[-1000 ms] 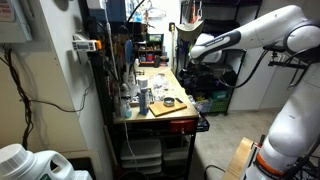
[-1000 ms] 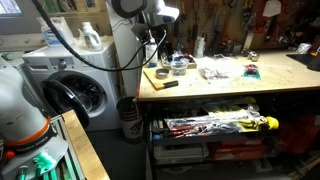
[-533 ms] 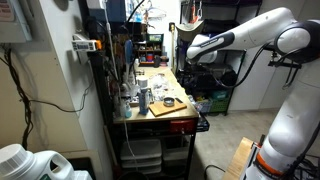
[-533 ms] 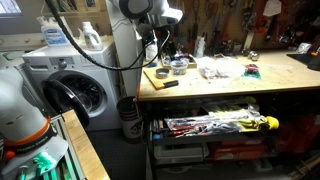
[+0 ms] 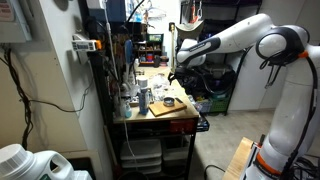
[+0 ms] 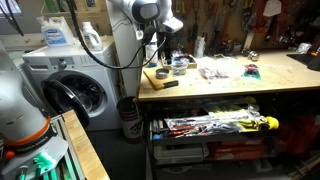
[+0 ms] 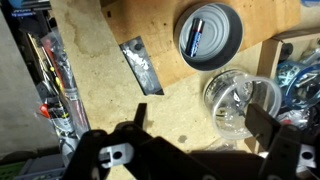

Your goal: Pick up the clear lunch box and put it on the wooden board, pick up the object from the clear lunch box and put it on the table, pick up the silver bowl and put it in the clear lunch box

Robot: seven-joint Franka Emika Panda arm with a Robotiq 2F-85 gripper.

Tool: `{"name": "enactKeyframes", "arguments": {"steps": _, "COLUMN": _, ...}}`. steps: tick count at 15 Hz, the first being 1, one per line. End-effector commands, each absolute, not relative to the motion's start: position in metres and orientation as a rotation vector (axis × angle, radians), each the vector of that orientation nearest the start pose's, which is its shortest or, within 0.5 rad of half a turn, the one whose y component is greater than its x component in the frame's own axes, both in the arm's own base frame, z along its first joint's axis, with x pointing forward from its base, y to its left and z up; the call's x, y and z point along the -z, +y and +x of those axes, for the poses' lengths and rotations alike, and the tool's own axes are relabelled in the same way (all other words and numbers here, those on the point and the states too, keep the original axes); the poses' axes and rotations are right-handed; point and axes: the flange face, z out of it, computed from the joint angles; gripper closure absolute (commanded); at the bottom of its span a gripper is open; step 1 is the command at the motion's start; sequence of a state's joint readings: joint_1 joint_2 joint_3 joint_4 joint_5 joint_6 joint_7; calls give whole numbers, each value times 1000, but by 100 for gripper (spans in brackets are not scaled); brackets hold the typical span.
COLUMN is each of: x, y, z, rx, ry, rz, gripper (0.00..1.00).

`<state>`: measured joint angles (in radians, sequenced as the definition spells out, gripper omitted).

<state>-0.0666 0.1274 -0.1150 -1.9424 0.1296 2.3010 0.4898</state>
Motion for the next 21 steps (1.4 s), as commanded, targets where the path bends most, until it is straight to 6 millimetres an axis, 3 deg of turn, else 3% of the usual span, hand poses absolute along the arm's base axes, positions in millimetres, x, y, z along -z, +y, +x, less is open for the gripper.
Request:
{"name": "enactKeyframes", "arguments": {"steps": 1, "x": -421, "y": -107, "z": 628, "rx": 179, "ry": 1300, "rz": -2717, "gripper": 0}}
{"name": "enactKeyframes", "arguments": {"steps": 7, "x": -395, "y": -115, "z": 663, "rx": 187, "ry": 1257, "rz": -2673, "gripper": 0}}
{"name": "enactKeyframes", "arguments": {"steps": 13, "x": -370, "y": -116, "z": 685, "rx": 188, "ry": 1203, "rz": -2691, "gripper": 1}}
{"name": "enactKeyframes", "arguments": {"steps": 17, "x": -354, "y": -113, "z": 697, "rx": 179, "ry": 1191, "rz": -2698, "gripper": 40}}
{"name": "enactKeyframes", "arguments": {"steps": 21, "x": -345, "y": -110, "z": 704, "rx": 165, "ry": 1175, "rz": -2700, "gripper": 70}}
